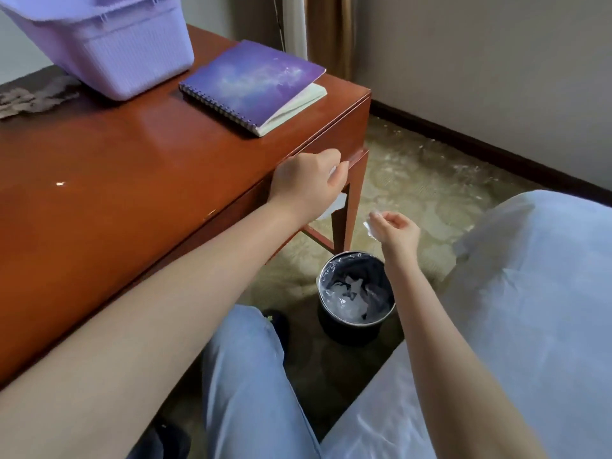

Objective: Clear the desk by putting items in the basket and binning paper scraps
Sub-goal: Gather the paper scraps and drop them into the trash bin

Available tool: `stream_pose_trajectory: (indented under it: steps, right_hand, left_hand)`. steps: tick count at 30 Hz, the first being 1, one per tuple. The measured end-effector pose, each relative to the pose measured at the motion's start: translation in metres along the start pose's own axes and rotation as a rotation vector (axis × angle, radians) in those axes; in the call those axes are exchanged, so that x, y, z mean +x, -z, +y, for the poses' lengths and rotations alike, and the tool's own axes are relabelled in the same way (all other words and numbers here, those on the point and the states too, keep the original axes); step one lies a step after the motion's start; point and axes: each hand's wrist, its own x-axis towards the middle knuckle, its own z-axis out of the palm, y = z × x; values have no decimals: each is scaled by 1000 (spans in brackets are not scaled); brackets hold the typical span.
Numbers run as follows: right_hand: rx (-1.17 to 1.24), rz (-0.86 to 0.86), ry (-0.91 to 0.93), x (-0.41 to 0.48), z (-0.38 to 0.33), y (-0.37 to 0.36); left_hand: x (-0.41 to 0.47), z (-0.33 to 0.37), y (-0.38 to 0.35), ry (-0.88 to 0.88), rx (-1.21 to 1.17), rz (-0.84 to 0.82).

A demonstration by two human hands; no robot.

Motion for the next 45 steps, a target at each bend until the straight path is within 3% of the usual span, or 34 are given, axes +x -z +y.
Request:
stream_pose_trajectory:
  steps: [9,19,26,36,42,45]
  right_hand:
    - [-142,-15,-124,66,79,15]
    - [-400,-70,-378,112,161,19]
    - [-560,-164,-478,128,188,0]
    - [-312,-260,-657,133,199,2]
    - [-246,-152,-685,142,189,-5]
    - [-164,-84,-615,152,184,-2]
  left_hand:
    - [2,0,-143,88,19,-328]
    - [-3,-31,-246,384,-59,-668]
    - [-11,-55,-280,535,-77,-744]
    - [-15,-68,-301,642,-62,-741]
    - [-20,-64,-315,798,-180,-790]
    - [-25,-62,-327,1027,-387,-782]
